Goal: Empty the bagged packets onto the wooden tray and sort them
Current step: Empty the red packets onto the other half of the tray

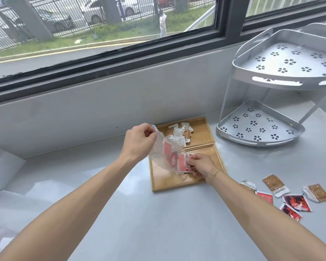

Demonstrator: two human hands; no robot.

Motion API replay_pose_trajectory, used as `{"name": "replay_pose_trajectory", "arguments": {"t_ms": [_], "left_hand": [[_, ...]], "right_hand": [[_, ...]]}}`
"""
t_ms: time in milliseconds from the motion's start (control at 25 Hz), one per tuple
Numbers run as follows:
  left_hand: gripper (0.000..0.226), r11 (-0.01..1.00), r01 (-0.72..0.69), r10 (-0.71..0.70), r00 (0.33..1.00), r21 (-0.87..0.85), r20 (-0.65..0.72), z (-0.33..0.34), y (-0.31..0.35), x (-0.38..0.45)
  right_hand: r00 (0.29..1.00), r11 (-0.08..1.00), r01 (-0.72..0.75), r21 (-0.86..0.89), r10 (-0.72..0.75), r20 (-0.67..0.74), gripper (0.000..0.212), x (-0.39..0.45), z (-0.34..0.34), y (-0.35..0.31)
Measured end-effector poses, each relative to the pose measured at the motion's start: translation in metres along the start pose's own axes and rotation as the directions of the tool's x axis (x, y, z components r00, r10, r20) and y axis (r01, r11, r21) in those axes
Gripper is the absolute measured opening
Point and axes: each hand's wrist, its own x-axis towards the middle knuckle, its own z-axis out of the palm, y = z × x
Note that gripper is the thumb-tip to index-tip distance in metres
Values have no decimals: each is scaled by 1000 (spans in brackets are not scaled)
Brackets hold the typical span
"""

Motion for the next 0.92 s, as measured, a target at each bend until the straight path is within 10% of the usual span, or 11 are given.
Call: {"name": "replay_pose_trajectory", "arguments": {"t_ms": [920], "left_hand": [[10,995,5,-22,987,-104,-157,-47,-3,-26]], "right_hand": [[985,982,61,178,-88,151,10,-40,14,-21]]}}
